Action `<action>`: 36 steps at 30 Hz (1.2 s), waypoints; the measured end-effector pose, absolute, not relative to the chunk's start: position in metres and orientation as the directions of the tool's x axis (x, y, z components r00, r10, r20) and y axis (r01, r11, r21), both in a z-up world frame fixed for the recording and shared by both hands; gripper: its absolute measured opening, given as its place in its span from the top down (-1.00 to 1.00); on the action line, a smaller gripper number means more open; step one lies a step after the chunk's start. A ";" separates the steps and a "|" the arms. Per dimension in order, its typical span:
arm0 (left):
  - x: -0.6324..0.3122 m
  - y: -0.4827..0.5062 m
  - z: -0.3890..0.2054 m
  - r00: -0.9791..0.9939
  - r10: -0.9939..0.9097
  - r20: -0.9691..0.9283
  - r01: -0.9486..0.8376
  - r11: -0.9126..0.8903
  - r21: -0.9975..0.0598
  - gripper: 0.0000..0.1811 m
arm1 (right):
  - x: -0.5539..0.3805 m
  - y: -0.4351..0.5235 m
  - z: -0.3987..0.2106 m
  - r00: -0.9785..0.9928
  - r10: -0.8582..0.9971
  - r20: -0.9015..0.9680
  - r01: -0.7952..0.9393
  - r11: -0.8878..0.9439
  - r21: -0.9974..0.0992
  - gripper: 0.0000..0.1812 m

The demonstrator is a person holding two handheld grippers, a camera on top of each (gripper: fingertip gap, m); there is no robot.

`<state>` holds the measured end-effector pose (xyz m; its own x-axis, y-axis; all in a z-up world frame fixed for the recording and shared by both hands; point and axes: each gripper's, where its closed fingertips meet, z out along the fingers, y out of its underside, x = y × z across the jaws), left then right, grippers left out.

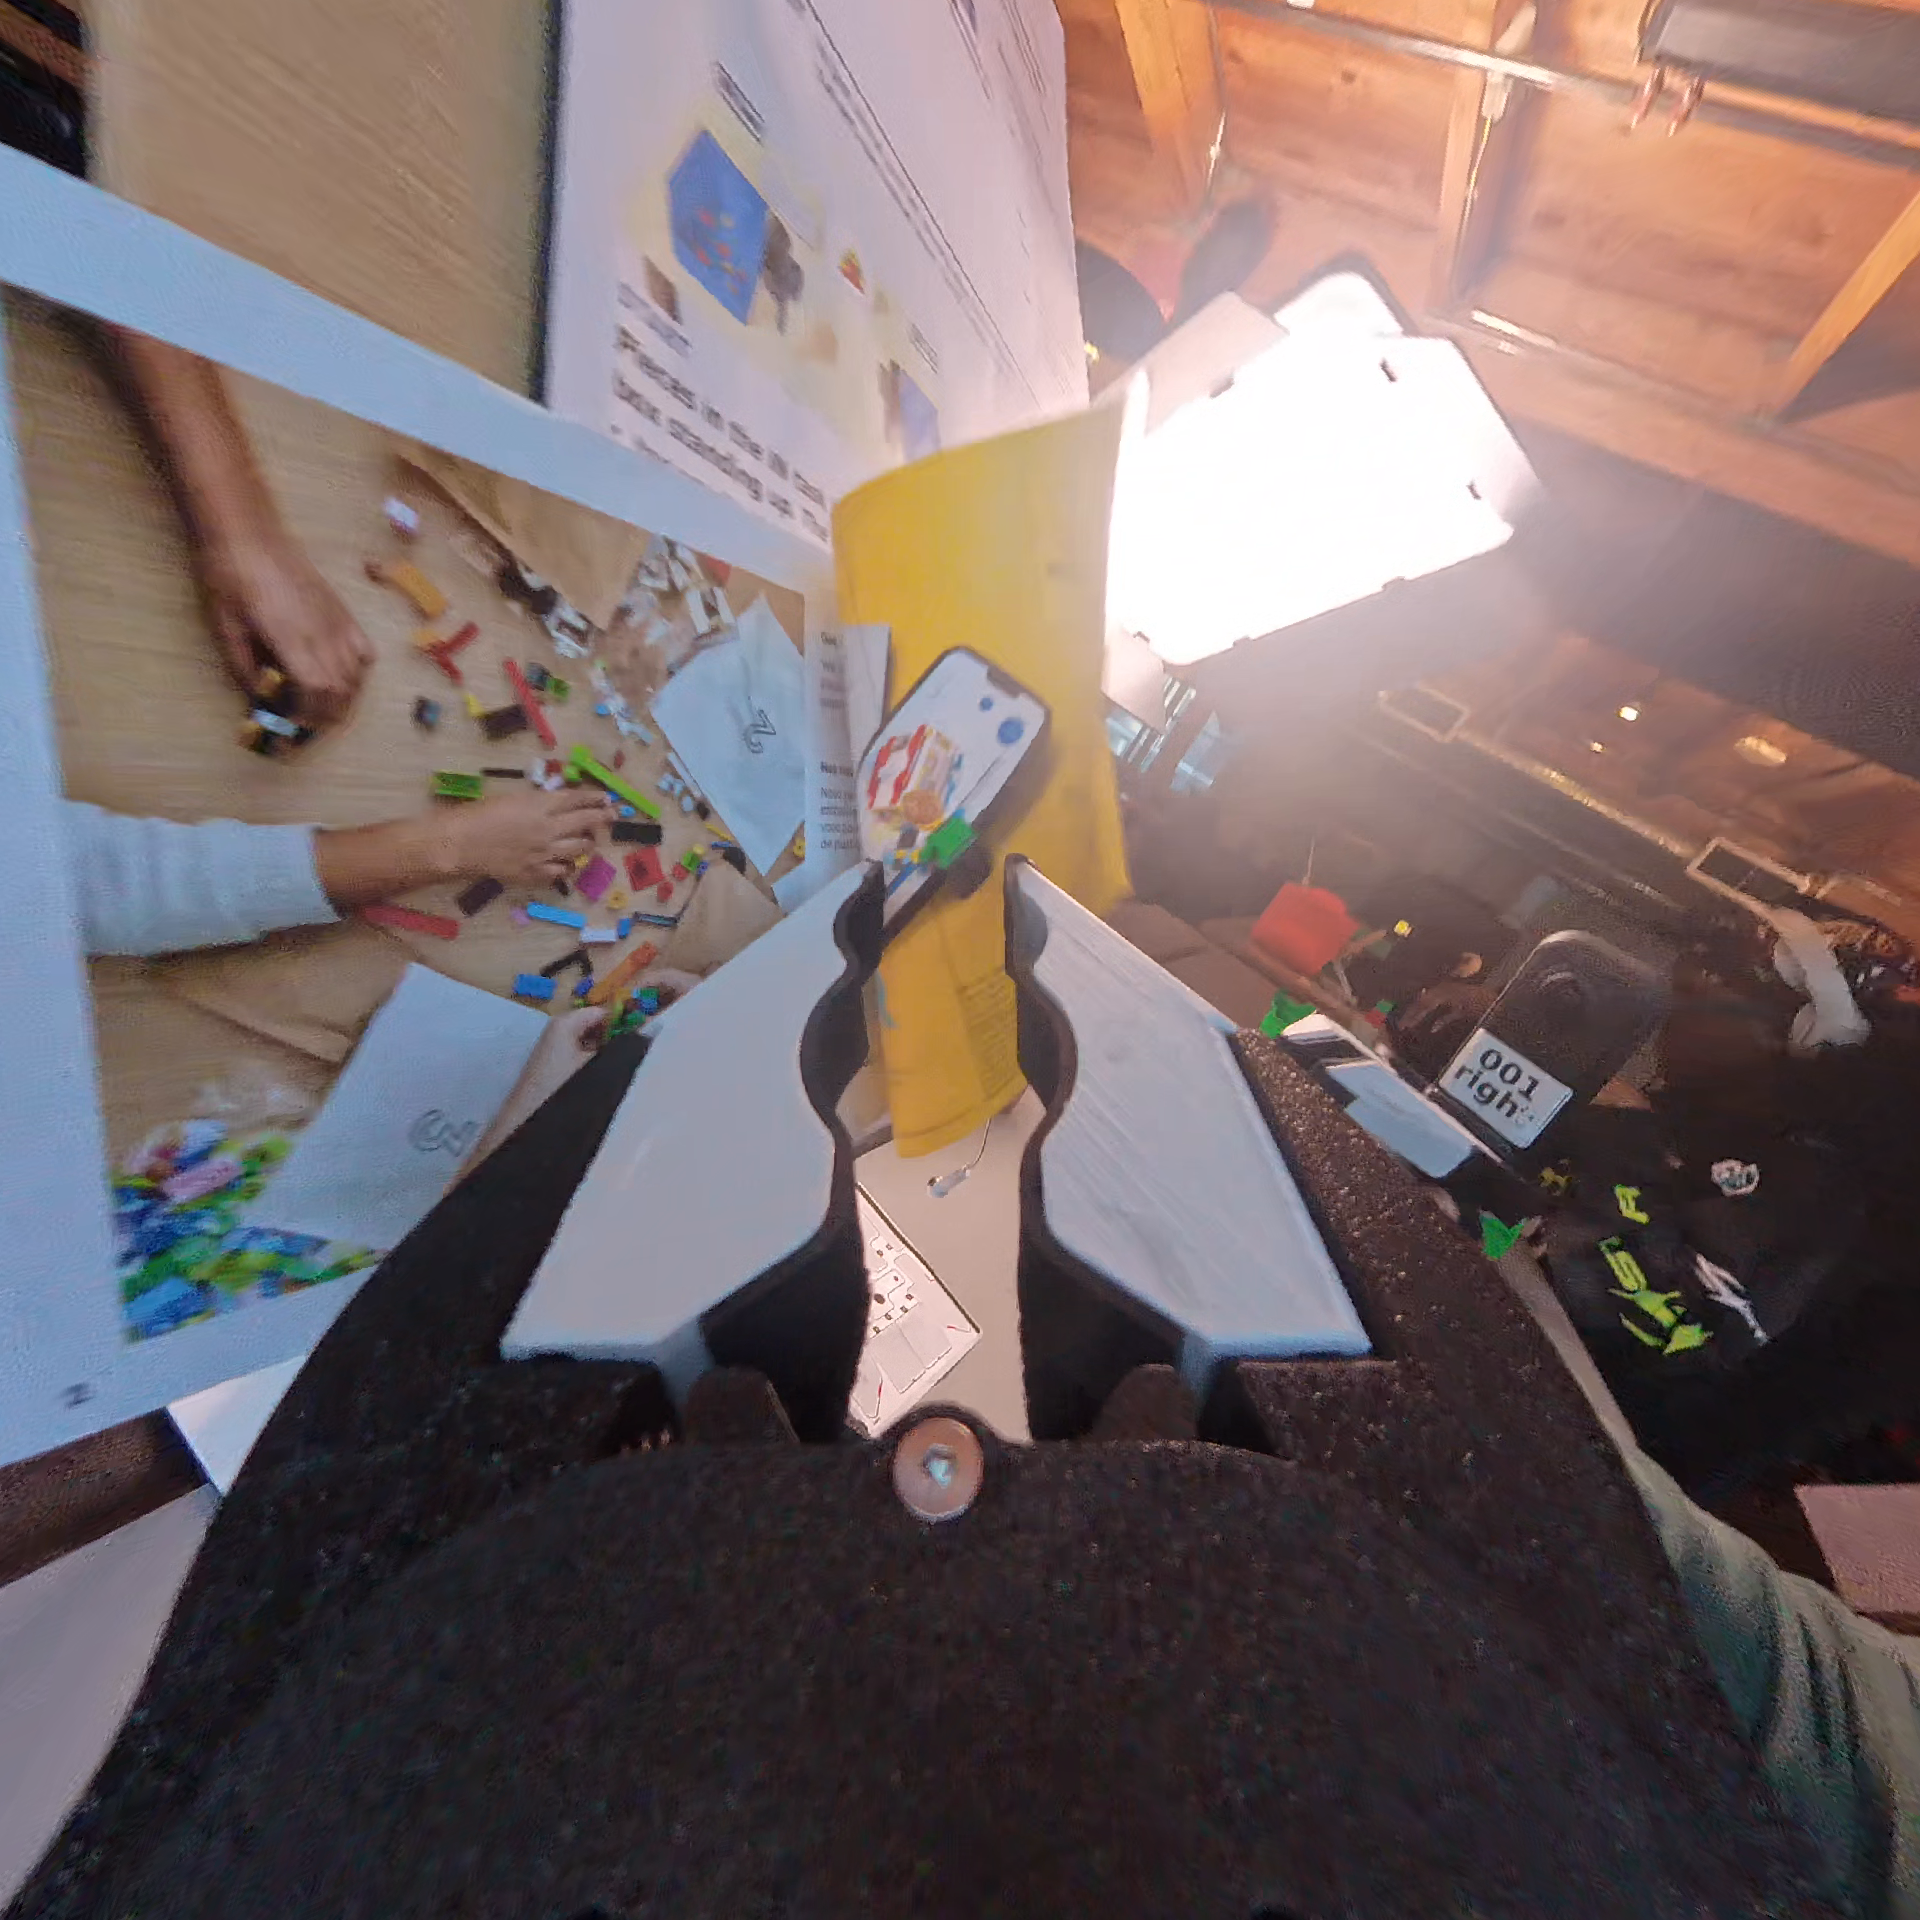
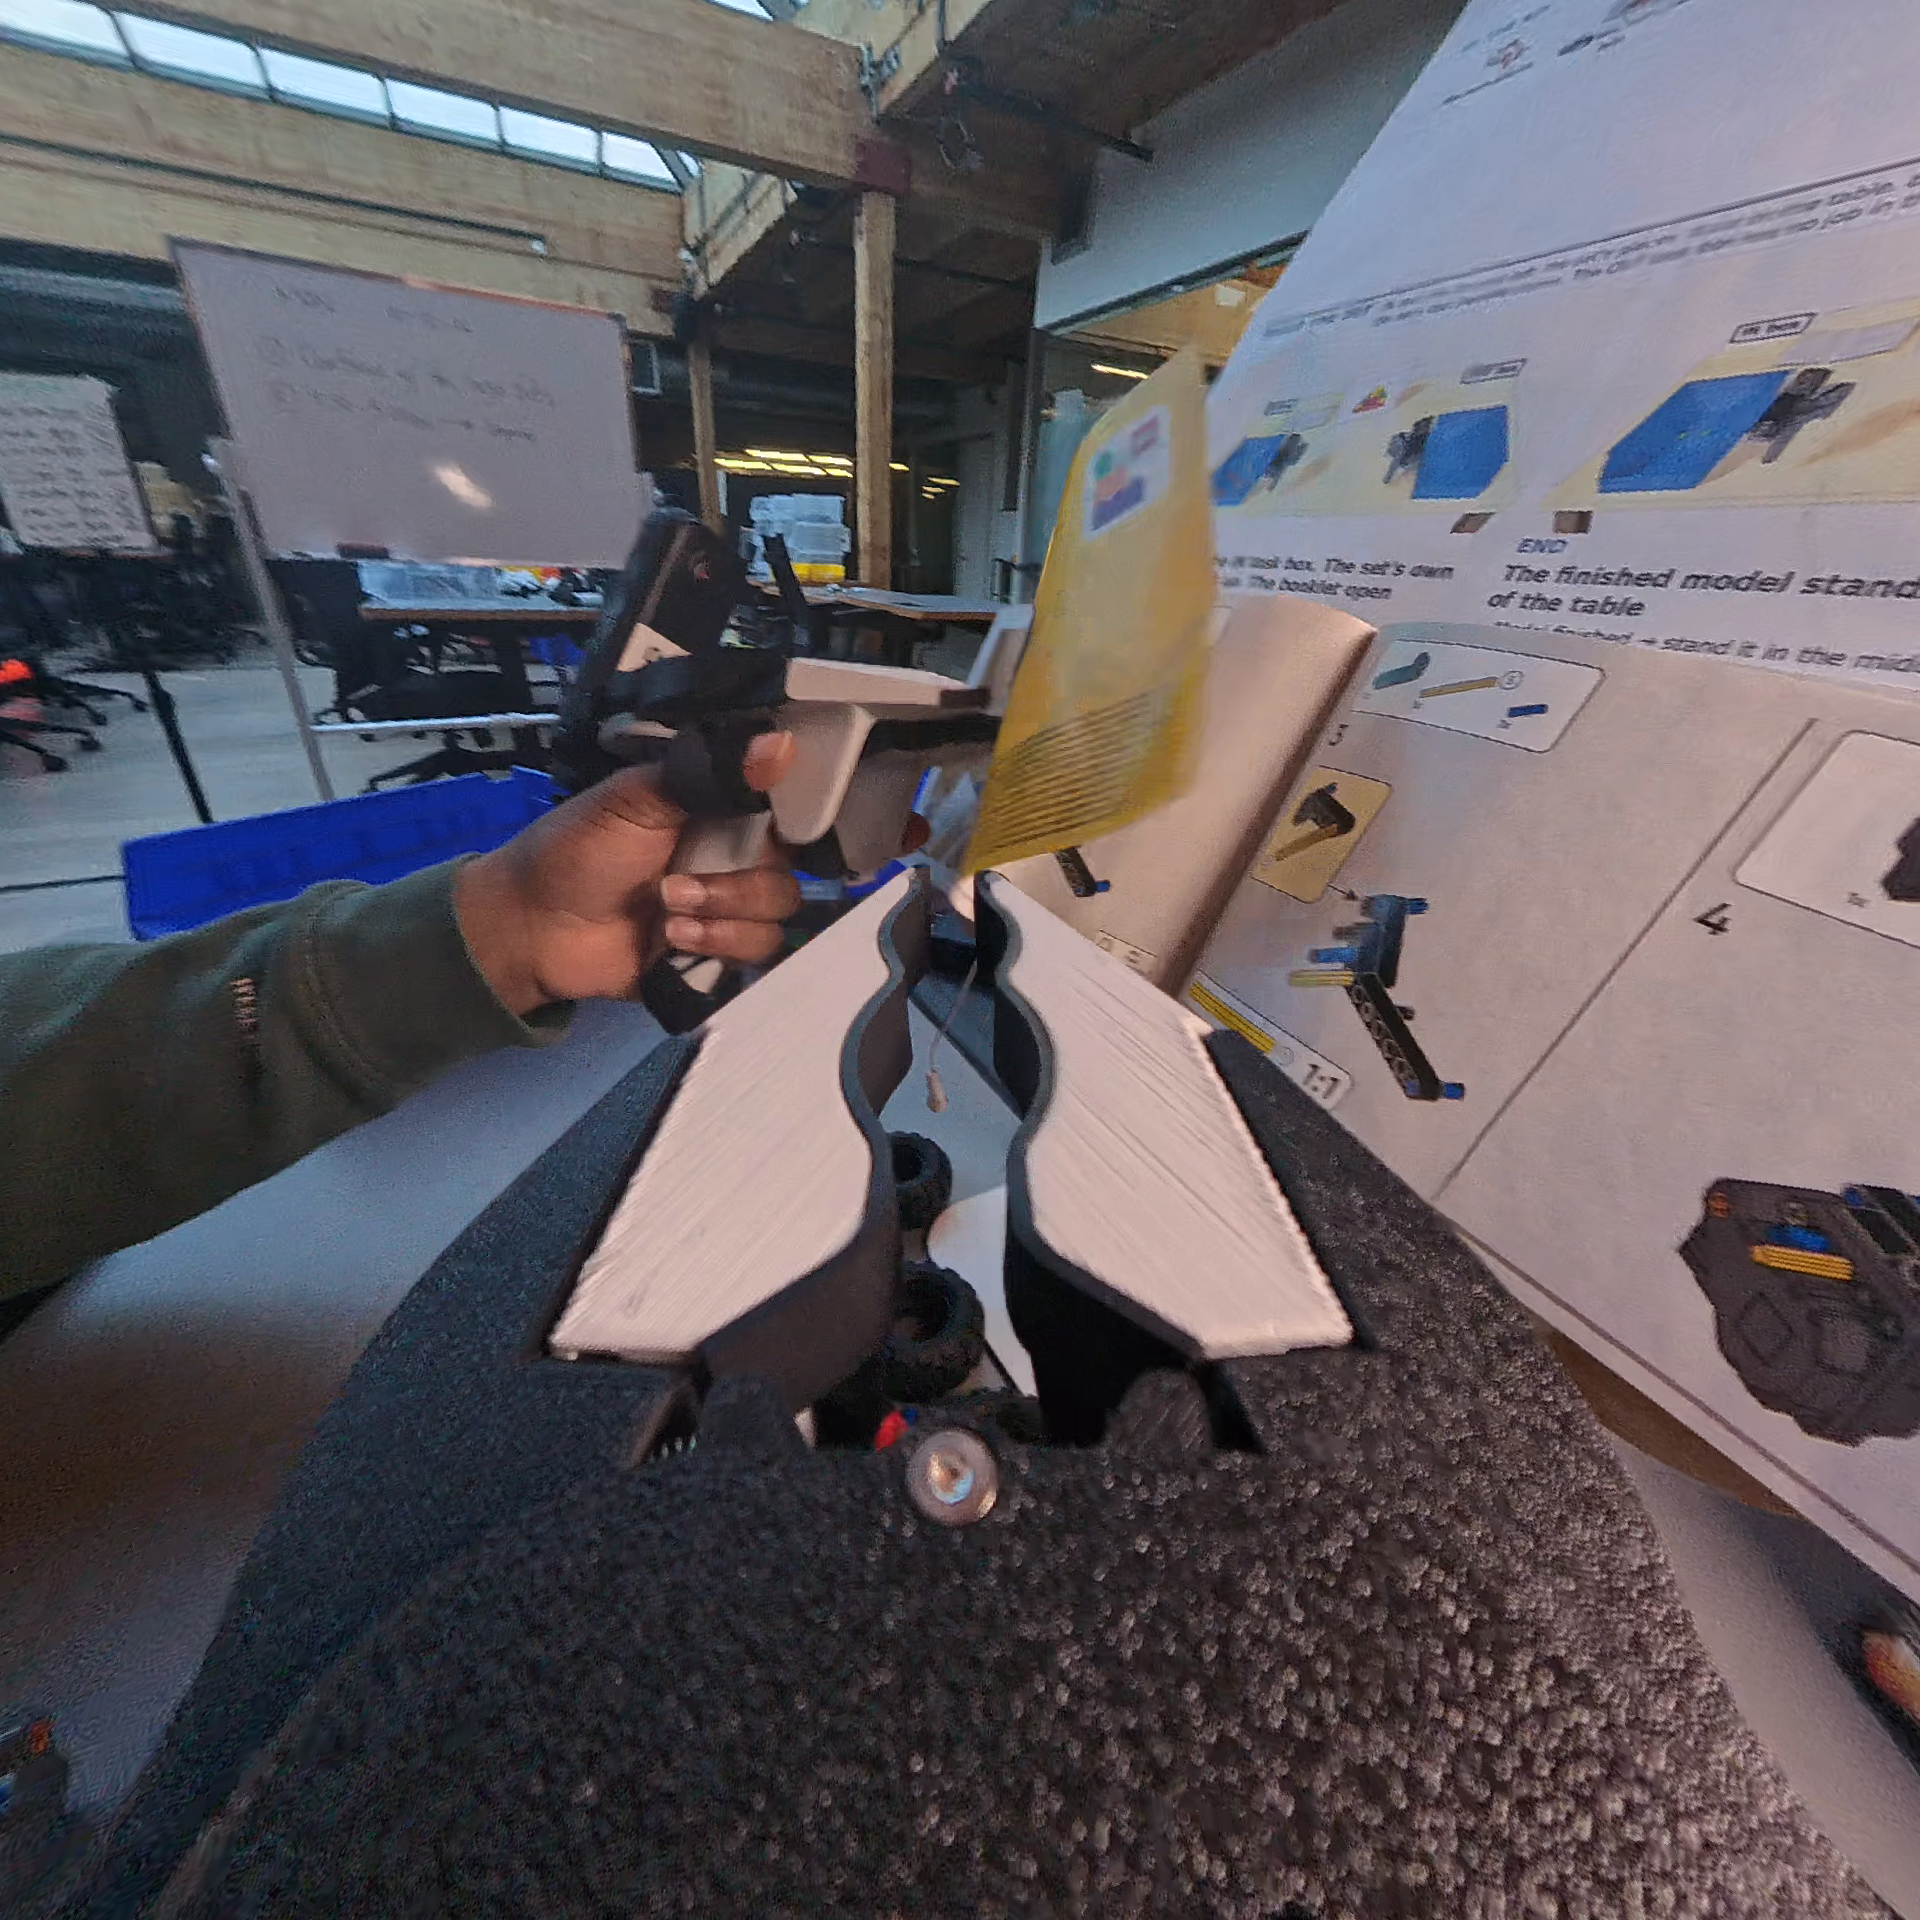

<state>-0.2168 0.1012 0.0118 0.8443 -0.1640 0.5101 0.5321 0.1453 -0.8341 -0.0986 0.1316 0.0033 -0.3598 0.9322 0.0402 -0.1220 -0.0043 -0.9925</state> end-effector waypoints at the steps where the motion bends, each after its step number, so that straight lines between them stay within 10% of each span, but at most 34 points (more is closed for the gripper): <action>1: -0.225 0.094 0.012 0.831 -0.163 0.531 0.554 0.167 -0.816 0.74 | -0.105 0.138 -0.002 -0.308 0.950 0.055 -0.096 0.026 -0.995 0.91; 17: -0.251 0.015 0.024 0.851 -0.165 0.498 0.525 0.266 -0.808 0.50 | -0.191 0.142 -0.041 0.079 0.952 0.296 0.099 0.288 -0.952 0.58; 28: -0.272 0.003 0.008 0.898 0.016 0.439 0.419 0.266 -0.868 0.50 | -0.179 0.115 -0.060 0.002 0.962 0.272 0.081 0.271 -0.959 0.56; 36: -0.195 -0.006 0.005 0.999 -0.010 0.052 0.052 0.023 -0.998 0.52 | -0.064 0.033 -0.082 -0.444 0.876 0.188 0.024 0.221 -0.975 0.64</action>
